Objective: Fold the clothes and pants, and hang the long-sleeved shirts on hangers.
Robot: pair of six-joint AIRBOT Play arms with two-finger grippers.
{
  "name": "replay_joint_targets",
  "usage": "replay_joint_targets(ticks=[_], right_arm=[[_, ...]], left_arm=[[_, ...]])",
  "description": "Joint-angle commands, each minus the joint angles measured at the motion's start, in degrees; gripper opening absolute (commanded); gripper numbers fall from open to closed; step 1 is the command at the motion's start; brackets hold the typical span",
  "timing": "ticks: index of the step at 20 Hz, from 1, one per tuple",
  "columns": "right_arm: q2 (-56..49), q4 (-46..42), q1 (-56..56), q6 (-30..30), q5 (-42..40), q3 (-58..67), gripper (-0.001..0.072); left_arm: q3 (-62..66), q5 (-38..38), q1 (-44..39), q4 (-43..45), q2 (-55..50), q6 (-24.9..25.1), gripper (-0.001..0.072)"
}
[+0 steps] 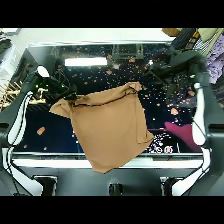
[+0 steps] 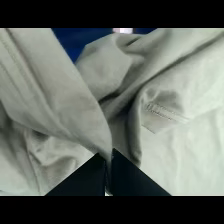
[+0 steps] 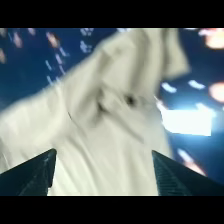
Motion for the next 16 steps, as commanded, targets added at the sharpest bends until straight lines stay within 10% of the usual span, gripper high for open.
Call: replay_joint_targets(ticks=[1,16], right_arm=[[5.49,1.55,-7.89,-9.11,-15.96,-1.46,0.0683],[31.47,5.03,-12.96,-17.77,4.28,-76.15,0.0682]], left_arm=[[0.04,-0.11,0.7,0.04,1.66,0.79,0.0019],[0.04,-2.16,0.85,-0.04,2.78,0.72,0.002]])
